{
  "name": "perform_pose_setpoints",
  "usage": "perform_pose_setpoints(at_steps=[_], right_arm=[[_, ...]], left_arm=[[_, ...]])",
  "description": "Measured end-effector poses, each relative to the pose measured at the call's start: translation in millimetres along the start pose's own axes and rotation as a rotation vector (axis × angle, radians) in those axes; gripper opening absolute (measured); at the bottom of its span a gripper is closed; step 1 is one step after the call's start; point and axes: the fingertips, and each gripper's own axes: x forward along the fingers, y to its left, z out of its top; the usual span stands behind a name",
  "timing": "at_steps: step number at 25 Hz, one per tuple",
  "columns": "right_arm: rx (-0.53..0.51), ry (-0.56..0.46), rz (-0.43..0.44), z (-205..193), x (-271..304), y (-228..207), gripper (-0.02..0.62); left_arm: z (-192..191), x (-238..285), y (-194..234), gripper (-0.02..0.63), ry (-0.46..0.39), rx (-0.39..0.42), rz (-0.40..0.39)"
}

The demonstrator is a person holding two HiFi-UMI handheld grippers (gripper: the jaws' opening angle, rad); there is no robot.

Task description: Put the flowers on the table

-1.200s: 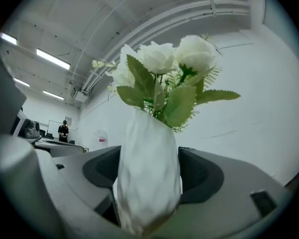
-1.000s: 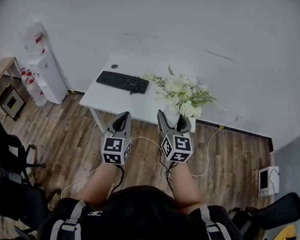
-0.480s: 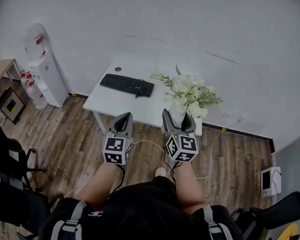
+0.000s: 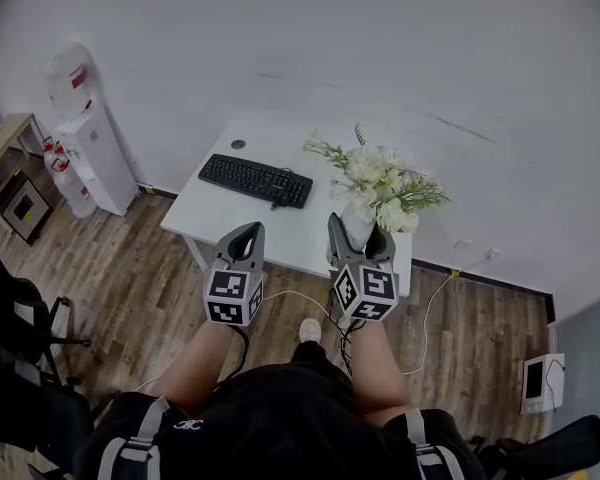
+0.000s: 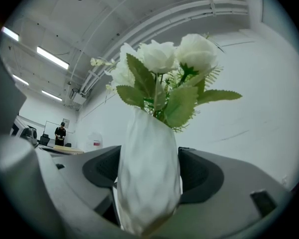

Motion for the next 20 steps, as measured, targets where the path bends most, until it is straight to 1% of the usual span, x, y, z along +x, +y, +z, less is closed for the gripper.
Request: perform_pose_setpoints(at_steps=[3, 6, 10, 15, 20], right_arm=[[0.003, 0.0, -0.018, -9.1, 33.2, -32.3, 0.357], [0.031, 0.005, -0.032, -15.7, 71.1, -70.2, 0.357], [0.042, 0.02, -0.043, -25.3, 125.2, -116.2, 0.357], [0.043, 0.04, -0.029, -34.6, 195.2, -162.8, 0.357], [0.04, 0.064, -0.004, -48.0, 259.3, -203.1, 0.357]], left_arm=[[-8.6, 37.1, 4.2, 0.002, 0.017, 0.004, 0.011], [-9.1, 81.4, 6.6, 0.002, 0.028, 0.008, 0.022], [-8.6, 146.3, 10.7, 0.002, 0.056, 0.015, 0.047], [-3.3, 226.9, 17.9, 0.002, 0.077, 0.012, 0.066], [-9.0, 298.6, 19.2, 0.002, 0.128, -0.001, 0.083]])
